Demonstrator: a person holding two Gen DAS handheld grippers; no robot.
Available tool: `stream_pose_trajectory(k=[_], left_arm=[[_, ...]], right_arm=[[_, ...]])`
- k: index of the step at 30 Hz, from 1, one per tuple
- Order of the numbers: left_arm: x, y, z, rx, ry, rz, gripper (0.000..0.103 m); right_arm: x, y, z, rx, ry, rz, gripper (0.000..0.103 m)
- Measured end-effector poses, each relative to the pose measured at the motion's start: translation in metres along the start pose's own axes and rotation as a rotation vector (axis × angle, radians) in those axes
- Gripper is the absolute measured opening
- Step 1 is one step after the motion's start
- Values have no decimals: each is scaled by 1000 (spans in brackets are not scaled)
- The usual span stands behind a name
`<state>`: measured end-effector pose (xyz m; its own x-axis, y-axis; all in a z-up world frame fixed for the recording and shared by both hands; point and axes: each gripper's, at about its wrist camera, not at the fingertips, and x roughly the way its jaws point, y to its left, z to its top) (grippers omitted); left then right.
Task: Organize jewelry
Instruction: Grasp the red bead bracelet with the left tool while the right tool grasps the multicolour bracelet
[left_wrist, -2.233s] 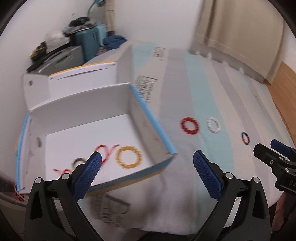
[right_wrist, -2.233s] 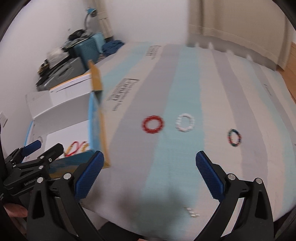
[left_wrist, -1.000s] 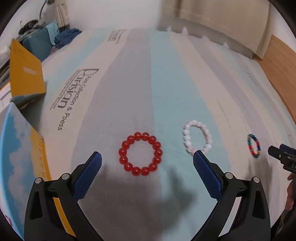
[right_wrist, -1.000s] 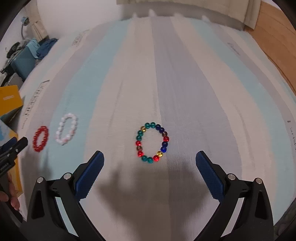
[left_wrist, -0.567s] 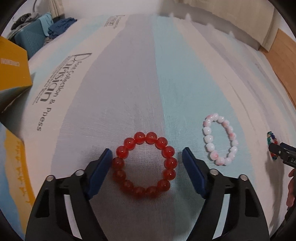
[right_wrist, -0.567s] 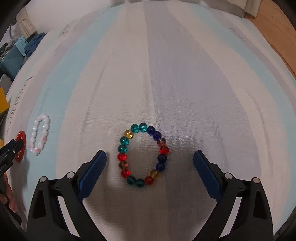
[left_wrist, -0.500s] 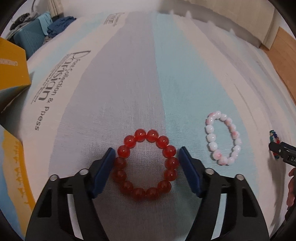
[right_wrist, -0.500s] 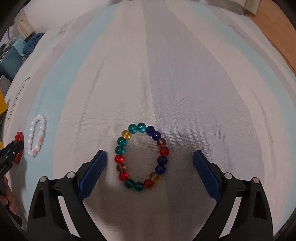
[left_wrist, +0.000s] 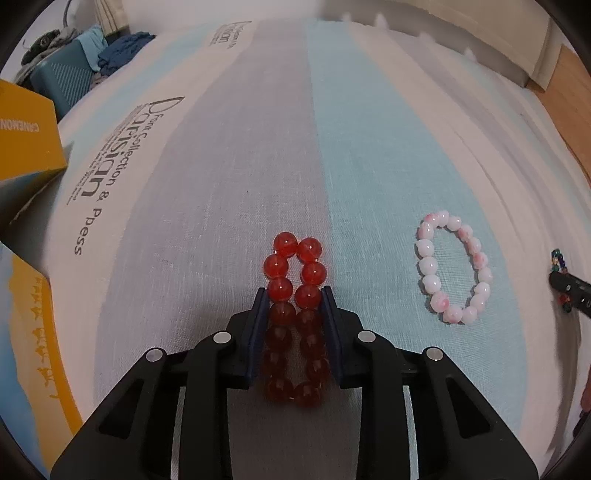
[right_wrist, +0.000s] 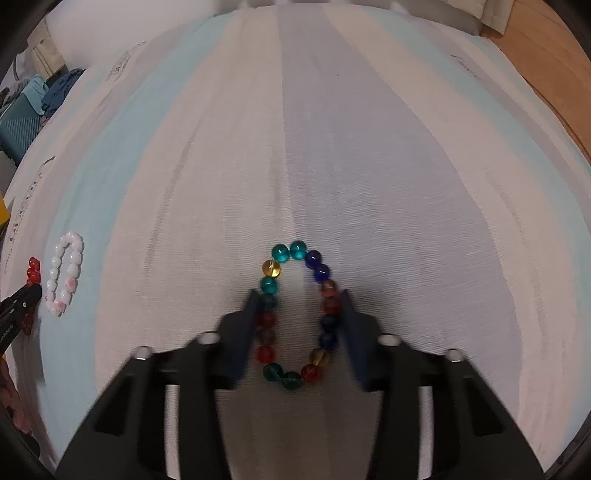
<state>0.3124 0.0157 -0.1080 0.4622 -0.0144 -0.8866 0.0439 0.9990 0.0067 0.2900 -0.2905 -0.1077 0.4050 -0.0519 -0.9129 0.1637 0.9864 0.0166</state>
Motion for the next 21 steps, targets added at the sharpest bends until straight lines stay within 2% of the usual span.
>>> stream_pose_trajectory(k=[2, 10, 11, 12, 21], left_arm=[[-5, -1, -1, 5, -1, 2, 24], [-21, -1, -1, 18, -18, 8, 24], [-23, -1, -1, 19, -23, 13, 23], [-26, -1, 0, 23, -27, 11, 0], [-48, 0, 4, 19, -43, 9, 0]], right_arm=[[-2, -2, 4, 0, 3, 4, 10], [-24, -1, 4, -10, -36, 17, 10], [-26, -1, 4, -11, -40, 17, 10], [-30, -2, 3, -12, -44, 19, 10], [-57, 0, -6, -26, -74, 39, 9]])
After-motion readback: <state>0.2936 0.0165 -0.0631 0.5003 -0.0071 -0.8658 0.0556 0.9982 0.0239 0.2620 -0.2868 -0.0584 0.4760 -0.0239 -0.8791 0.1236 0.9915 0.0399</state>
